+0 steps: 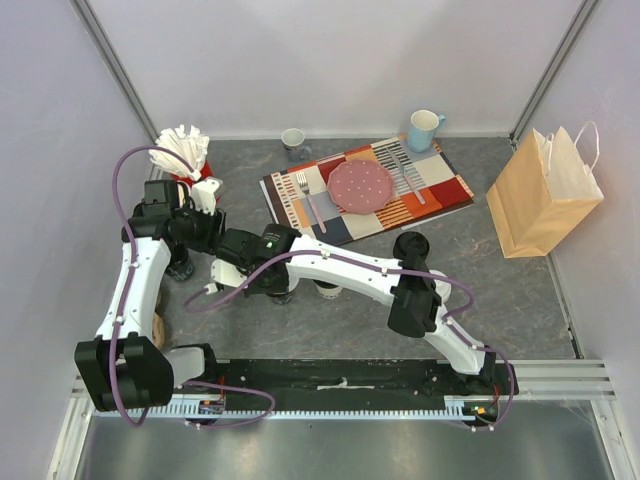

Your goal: Pack the takeout coffee

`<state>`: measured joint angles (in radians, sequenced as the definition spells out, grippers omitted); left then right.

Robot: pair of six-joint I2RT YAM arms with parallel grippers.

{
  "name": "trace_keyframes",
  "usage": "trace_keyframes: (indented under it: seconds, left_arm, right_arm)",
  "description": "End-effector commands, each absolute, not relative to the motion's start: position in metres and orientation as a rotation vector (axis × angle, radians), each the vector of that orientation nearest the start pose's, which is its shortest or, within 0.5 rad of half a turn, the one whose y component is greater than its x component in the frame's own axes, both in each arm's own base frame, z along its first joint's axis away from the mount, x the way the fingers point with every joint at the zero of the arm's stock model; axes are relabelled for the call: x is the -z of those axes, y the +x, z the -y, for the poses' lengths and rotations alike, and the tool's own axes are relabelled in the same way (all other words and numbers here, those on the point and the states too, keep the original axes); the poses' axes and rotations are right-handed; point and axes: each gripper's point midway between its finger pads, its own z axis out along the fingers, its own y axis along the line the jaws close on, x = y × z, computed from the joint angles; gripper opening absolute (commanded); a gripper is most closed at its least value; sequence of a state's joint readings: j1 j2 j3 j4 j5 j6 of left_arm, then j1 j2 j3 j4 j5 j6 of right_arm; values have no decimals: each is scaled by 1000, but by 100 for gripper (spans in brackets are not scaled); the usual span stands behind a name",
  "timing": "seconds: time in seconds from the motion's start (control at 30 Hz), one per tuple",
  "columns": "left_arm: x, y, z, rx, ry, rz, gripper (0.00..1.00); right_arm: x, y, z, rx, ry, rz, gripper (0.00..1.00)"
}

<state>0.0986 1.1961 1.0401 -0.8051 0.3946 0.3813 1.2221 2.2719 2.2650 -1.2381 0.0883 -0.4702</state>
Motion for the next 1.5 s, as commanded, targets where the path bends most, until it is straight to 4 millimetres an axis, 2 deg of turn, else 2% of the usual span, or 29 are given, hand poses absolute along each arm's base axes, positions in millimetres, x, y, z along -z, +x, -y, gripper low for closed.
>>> trace_keyframes:
  seconds: [0.0, 0.2, 0.63, 0.9, 1.27, 1.33, 1.47]
  left_arm:
    - [-163, 292, 25, 281, 541, -2358, 56]
    - [-161, 292, 25, 281, 543, -2362, 56]
    - [-159, 292, 25, 289, 553, -2365, 56]
    - [-161, 293, 26, 287, 557, -2359, 56]
    - [-160, 293, 25, 284, 565, -2362, 56]
    - [-160, 293, 25, 289, 566, -2362, 56]
    - [-159, 293, 26, 295, 565, -2365, 56]
  right_arm:
    - [-137, 198, -446, -52, -2087, -1840, 0]
    - [-136, 197, -448, -56, -2097, -1830, 0]
    - [-120, 191, -443, -59, -2138, -1873, 0]
    - [-120, 191, -440, -49, -2138, -1877, 12]
    - [-126, 195, -442, -34, -2113, -1865, 22]
    - [-130, 193, -443, -48, -2112, -1854, 22]
    - [-135, 189, -445, -84, -2116, -1843, 10]
